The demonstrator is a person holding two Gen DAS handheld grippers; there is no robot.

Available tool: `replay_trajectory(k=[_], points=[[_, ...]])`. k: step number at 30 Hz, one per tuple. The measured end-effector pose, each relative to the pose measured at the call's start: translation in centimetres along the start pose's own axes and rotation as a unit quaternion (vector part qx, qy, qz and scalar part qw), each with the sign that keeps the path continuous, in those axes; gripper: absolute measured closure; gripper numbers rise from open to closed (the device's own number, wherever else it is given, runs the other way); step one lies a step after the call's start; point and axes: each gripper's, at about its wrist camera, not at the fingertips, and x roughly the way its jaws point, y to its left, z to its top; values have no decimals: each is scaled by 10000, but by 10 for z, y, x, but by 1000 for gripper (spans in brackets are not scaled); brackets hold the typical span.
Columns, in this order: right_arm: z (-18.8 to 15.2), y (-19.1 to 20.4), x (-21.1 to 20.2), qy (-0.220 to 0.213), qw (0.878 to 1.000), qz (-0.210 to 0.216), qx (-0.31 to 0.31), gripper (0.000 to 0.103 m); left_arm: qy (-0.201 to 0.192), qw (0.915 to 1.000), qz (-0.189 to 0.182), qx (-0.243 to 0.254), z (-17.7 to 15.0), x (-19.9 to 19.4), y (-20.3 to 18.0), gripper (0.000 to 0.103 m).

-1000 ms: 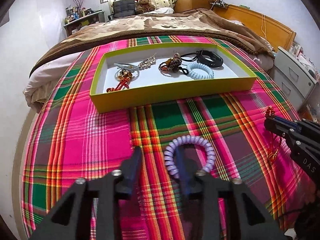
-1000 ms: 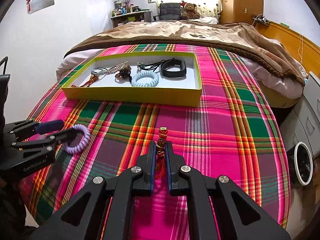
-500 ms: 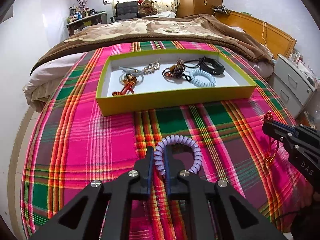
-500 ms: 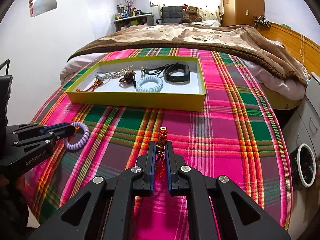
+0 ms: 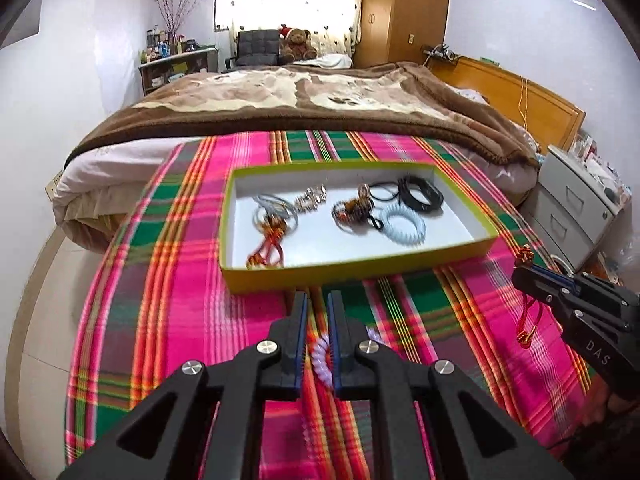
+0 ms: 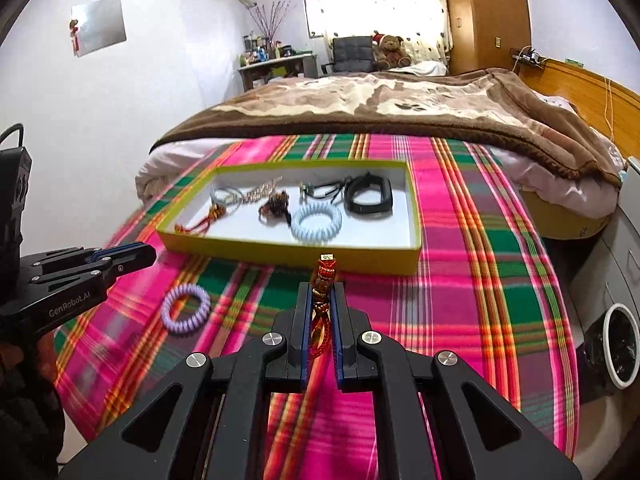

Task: Organize jewelry
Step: 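Carry the red cord and lavender coil into the tray and open both grippers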

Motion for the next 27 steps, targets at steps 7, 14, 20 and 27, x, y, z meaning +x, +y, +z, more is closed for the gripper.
replay_trajectory(k=[7,14,20,27], points=[[0,-1,0,13,10000,3,17,94,442,9980,-395,-216,-11,21,15,87],[-5,-2,9,157,9999,30,42,94,790,9962,-368,-1,-22,41,2,65],[-5,-4,10,176,9998,15,33,94,789,9965,-119,262,-24,44,-5,70],[-5,-3,11,180,9998,49,52,94,745,9959,68,500,-25,44,-10,92]])
